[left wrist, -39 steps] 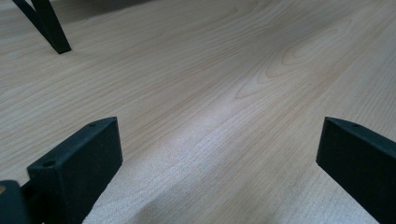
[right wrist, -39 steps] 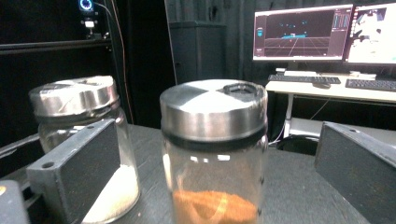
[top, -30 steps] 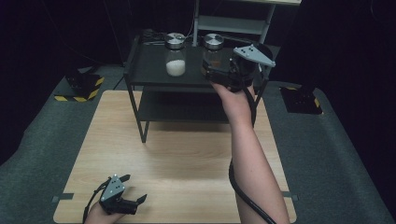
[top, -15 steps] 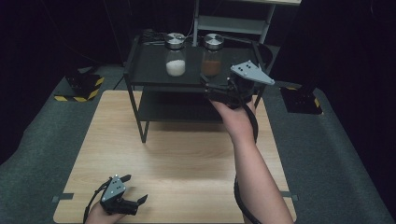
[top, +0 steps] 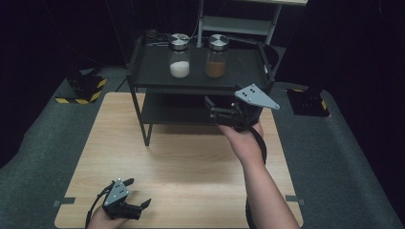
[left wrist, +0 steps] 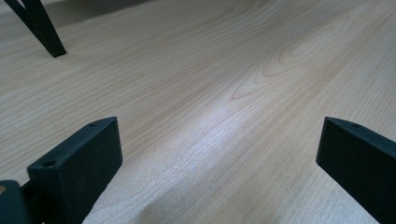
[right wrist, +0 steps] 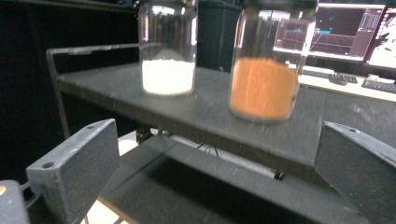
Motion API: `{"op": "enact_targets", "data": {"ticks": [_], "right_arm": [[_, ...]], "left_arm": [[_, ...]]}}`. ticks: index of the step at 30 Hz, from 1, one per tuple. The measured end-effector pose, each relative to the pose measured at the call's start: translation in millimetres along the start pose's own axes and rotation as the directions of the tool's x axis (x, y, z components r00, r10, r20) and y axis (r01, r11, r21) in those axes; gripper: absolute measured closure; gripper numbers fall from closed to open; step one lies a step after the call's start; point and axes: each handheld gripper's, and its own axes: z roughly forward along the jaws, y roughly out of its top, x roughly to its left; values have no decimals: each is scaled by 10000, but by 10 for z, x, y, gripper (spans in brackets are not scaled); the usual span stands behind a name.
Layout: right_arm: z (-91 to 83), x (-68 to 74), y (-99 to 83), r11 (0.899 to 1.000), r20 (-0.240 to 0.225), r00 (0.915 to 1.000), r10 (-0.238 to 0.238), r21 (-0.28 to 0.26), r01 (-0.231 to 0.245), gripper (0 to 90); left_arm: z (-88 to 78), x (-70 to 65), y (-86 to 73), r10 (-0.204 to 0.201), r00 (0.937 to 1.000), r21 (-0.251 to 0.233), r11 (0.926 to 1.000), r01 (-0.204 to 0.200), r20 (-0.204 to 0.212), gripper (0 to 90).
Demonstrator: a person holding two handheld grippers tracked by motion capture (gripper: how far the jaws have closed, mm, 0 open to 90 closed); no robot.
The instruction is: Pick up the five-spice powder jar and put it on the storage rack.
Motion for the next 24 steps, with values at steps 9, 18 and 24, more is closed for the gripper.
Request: {"op": "enact_targets", "data": {"ticks": [9,18,24], "right_arm": [[-156,17,-307,9998,-204,9998,-16,205,21,0],[-285,66,-642,9985,-351,9993,-154,518,172,0],[-369,82,-939,9964,-508,9983,-270,789,309,0]], "left_arm": [[-2,-3,-18,26,10000,-123,9999,-27,-40,5],[0,-2,-34,-43,9999,-252,9997,40,-122,5],[4,2,-38,-61,9998,-310,9995,54,-207,5]]}}
